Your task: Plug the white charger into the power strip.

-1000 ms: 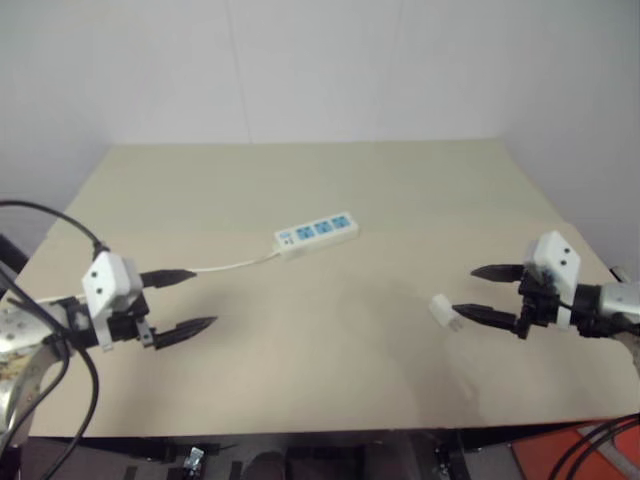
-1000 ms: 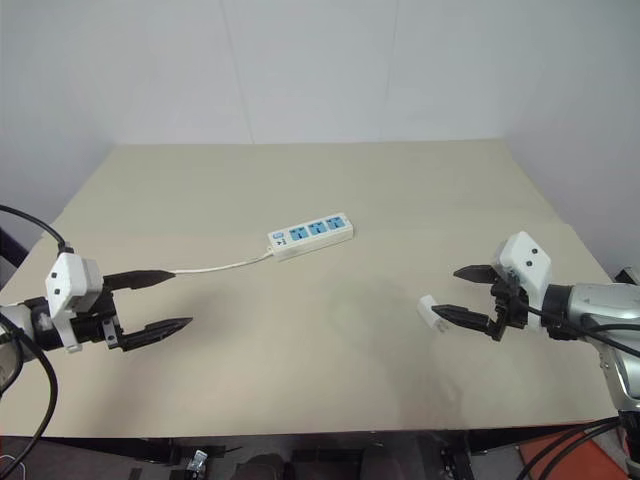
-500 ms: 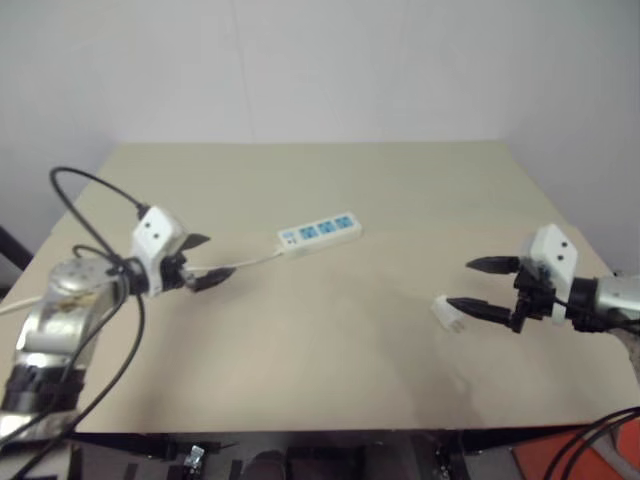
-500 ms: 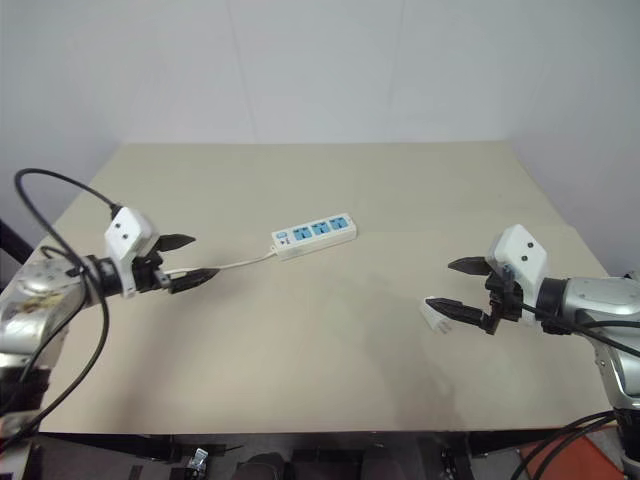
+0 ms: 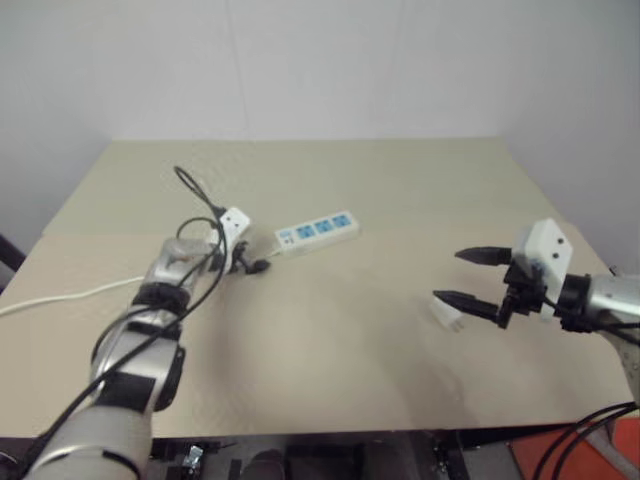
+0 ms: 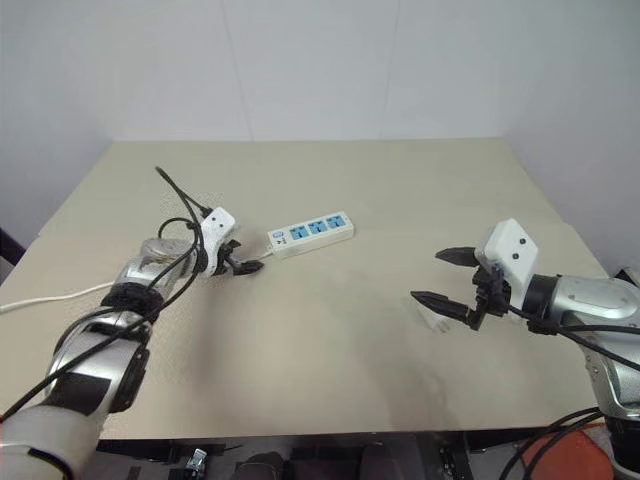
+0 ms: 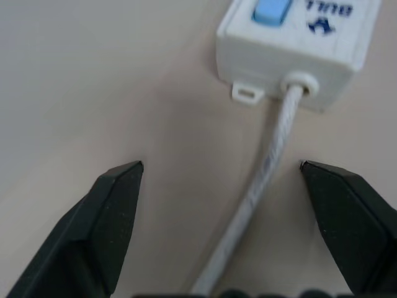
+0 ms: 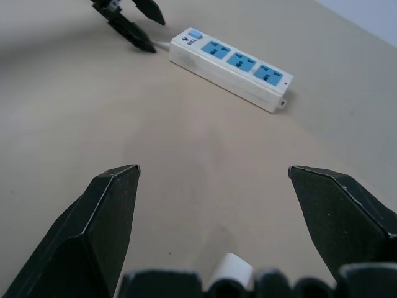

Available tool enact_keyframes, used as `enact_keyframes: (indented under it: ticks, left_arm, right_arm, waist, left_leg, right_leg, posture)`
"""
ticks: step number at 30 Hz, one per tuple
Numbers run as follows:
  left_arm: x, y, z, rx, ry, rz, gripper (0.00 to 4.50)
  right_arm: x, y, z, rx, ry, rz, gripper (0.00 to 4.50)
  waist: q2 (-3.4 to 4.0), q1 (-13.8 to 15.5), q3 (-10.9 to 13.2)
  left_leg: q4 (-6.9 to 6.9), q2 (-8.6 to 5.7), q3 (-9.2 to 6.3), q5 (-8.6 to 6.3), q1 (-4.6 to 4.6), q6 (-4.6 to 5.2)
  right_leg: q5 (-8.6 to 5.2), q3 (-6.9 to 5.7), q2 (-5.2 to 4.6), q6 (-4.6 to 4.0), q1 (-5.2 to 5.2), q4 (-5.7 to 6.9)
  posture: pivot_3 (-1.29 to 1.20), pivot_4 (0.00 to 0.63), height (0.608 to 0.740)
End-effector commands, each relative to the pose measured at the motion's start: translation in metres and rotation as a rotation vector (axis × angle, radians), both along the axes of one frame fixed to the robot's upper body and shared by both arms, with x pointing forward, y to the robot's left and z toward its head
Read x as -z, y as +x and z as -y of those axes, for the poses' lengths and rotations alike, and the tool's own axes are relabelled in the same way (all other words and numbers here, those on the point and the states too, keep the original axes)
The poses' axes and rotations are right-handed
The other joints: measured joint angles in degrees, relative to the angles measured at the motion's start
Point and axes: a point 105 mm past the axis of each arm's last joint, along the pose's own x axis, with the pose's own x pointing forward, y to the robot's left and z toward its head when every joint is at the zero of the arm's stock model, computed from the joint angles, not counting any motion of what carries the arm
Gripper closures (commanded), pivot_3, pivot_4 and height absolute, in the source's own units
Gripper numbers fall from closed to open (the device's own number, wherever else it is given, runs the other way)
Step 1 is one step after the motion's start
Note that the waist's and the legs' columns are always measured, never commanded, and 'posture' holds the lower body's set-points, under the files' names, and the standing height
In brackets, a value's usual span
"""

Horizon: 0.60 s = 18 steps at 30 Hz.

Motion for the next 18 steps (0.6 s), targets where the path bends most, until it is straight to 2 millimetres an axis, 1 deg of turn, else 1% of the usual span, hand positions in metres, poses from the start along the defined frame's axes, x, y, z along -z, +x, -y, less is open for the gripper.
enact_keyframes:
  ticks: [1,5,10,14,17,18]
  left_arm:
    - [0.009,-0.004,0.002,0.045,0.030,-0.024,1.33]
    - [0.012,-0.008,0.006,0.094,0.013,-0.043,2.70]
    - [0.015,-0.010,0.004,0.104,0.004,-0.052,4.41]
    - [0.014,-0.020,0.009,0.212,-0.018,-0.016,4.46]
    - [0.012,-0.037,0.016,0.355,-0.058,0.000,4.46]
    - [0.010,-0.050,0.020,0.443,-0.071,0.021,4.46]
  right_arm:
    - [-0.014,-0.006,-0.001,0.007,0.015,0.051,0.00]
    - [-0.014,-0.010,-0.001,0.015,0.019,0.048,0.00]
    - [-0.013,-0.010,-0.003,0.012,0.025,0.045,0.00]
    - [-0.013,-0.007,-0.006,0.003,0.030,0.046,0.00]
    - [-0.012,-0.006,-0.007,0.000,0.032,0.043,0.00]
    - [-0.012,-0.006,-0.008,-0.003,0.033,0.041,0.00]
  waist:
    - [0.01,0.0,0.0]
    - [0.01,-0.1,0.0]
    - [0.01,-0.1,0.0]
    - [0.03,-0.2,0.0]
    - [0.04,-0.2,0.0]
    - [0.05,-0.2,0.0]
  left_leg:
    - [0.00,0.00,0.00,0.00,0.01,0.00]
    - [0.03,0.00,0.00,0.01,0.09,-0.01]
    - [0.04,0.00,0.00,0.01,0.11,-0.01]
    - [0.04,0.01,0.00,0.00,0.11,0.00]
    - [0.03,0.03,0.01,0.00,0.10,0.00]
    - [0.03,0.04,0.01,0.00,0.09,0.00]
  right_leg:
    - [0.00,0.00,-0.01,0.00,0.01,0.01]
    - [-0.01,0.01,0.00,0.02,0.06,0.01]
    - [-0.01,0.02,0.01,0.02,0.06,0.03]
    - [-0.01,0.03,0.01,0.02,0.06,0.05]
    - [-0.01,0.04,0.01,0.02,0.04,0.04]
    - [-0.01,0.04,0.01,0.02,0.04,0.04]
  posture:
    - [0.00,0.150,0.740]
    - [0.00,0.150,0.740]
    - [0.00,0.150,0.740]
    - [0.00,0.150,0.740]
    - [0.00,0.150,0.740]
    - [0.00,0.150,0.740]
